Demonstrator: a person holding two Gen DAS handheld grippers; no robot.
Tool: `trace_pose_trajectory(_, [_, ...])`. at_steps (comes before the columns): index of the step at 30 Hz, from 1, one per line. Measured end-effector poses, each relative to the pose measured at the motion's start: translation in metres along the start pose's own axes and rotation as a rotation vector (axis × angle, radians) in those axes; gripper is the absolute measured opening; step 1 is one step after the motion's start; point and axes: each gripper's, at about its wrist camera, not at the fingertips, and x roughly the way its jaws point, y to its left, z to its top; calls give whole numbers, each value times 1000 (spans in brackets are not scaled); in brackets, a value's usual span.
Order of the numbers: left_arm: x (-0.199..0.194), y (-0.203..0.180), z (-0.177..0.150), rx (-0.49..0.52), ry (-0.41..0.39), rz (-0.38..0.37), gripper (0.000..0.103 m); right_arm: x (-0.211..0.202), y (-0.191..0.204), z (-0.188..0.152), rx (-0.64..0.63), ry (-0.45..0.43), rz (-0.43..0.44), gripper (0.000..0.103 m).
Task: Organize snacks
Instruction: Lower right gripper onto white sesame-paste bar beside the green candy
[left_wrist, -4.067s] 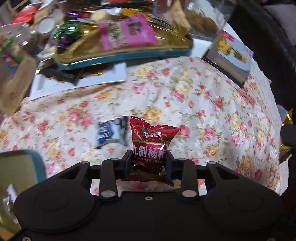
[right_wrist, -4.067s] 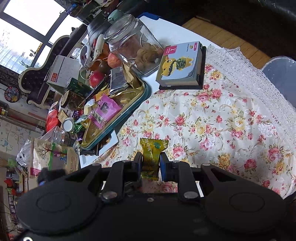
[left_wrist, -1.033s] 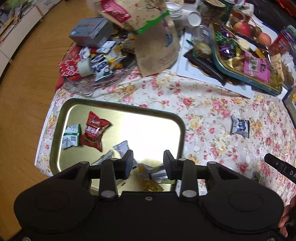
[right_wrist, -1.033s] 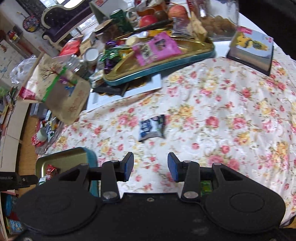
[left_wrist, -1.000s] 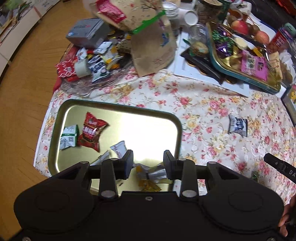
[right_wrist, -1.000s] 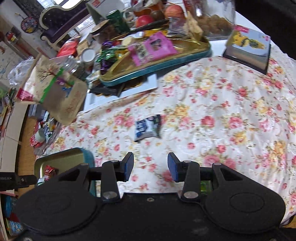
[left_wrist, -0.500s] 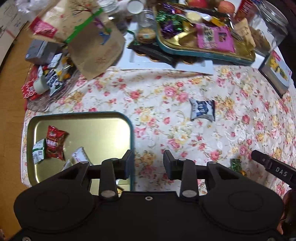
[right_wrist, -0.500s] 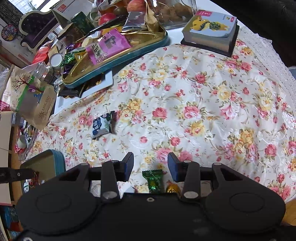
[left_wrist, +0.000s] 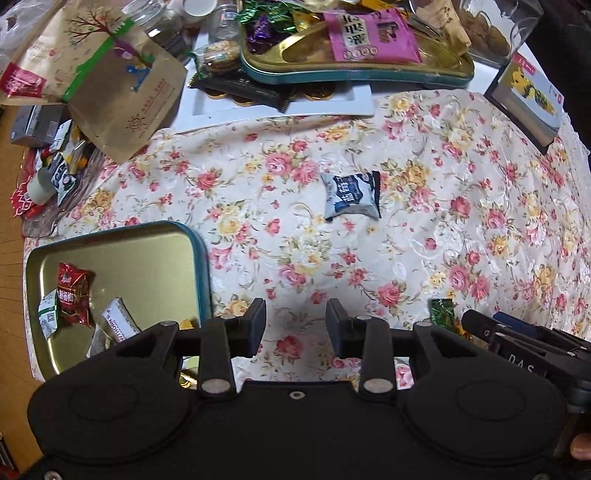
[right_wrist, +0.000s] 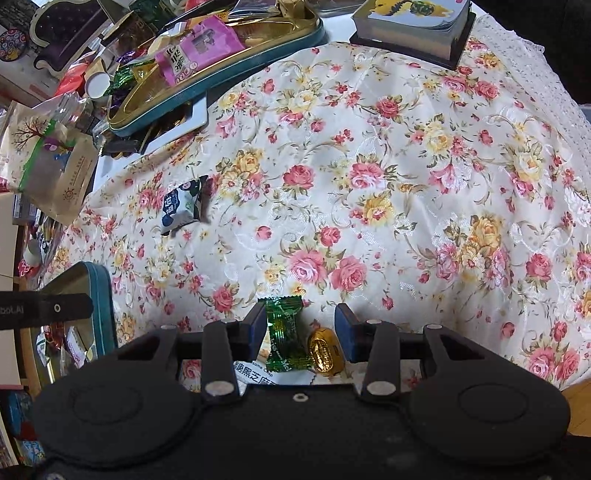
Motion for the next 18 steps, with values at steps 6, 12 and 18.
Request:
trace_pose_trajectory(6, [6,-11,-2,25,15,10,44,1,0,-4,-14,19,8,43])
trace_pose_trajectory(12, [10,-14,-3,34,24,16,44,9,10,-11,-97,61,16,43])
trace_pose_trajectory(18, [8,-13,-2,37,22,12,44,19,27,-20,-231,49,-25,43])
